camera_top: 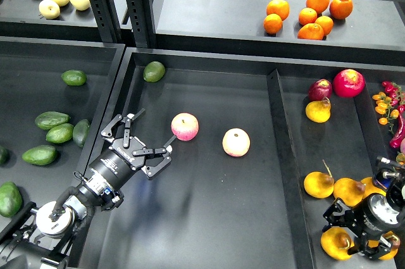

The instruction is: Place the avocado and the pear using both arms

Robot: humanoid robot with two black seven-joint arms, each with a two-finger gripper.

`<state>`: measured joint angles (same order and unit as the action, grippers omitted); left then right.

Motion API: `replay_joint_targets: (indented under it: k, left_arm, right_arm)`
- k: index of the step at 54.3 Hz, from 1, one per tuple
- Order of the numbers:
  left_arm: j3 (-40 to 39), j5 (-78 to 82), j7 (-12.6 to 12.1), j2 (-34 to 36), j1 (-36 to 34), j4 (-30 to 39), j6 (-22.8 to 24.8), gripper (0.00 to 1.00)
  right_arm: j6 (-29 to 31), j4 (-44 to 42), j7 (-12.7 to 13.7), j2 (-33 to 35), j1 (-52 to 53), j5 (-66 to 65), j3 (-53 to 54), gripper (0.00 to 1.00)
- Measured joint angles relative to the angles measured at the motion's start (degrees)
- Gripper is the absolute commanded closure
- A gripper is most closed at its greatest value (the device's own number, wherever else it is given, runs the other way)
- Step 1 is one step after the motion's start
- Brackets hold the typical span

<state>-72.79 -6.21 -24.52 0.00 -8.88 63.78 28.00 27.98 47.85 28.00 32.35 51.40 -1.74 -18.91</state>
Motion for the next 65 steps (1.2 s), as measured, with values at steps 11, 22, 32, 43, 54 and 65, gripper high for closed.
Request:
replay_joint_targets:
  k: [11, 22, 32, 43, 54, 65]
  left_arm:
    - [-0.01, 0.05, 0.0, 0.0, 0.04, 0.02, 0.0, 0.01]
    - [-0.01, 0.06, 0.0, 0.0, 0.42, 0.03, 0.0, 0.01]
    - [0.11, 0.06, 0.0, 0.0, 0.88, 0.12, 0.0, 0.01]
    - [0.24, 0.06, 0.0, 0.0, 1.75, 0.12, 0.0, 0.01]
    - [-0.45, 0.01, 0.0, 0.0, 2.84, 0.17, 0.0, 0.01]
    - [-1.54, 0.01, 0.0, 0.0, 4.27, 0.05, 0.0, 0.01]
  right_arm:
    - [0.02, 2.37, 0.01, 3.04, 0.85, 0.52, -0.4, 0.01]
    - [0.02, 5.62, 0.0, 7.37, 1.56, 0.66, -0.74, 0.01]
    - [0.02, 9.68, 0.01, 13.85, 2.19, 0.71, -0.34, 0.01]
    - [0.02, 13.53, 0.01, 21.16, 5.56, 5.19, 0.37, 0.01]
    - [0.02, 15.22, 0.0, 26.62, 3.92, 13.56, 9.61, 0.01]
    - [0.02, 15.22, 0.01, 26.89, -3.99, 20.44, 21.77, 0.01]
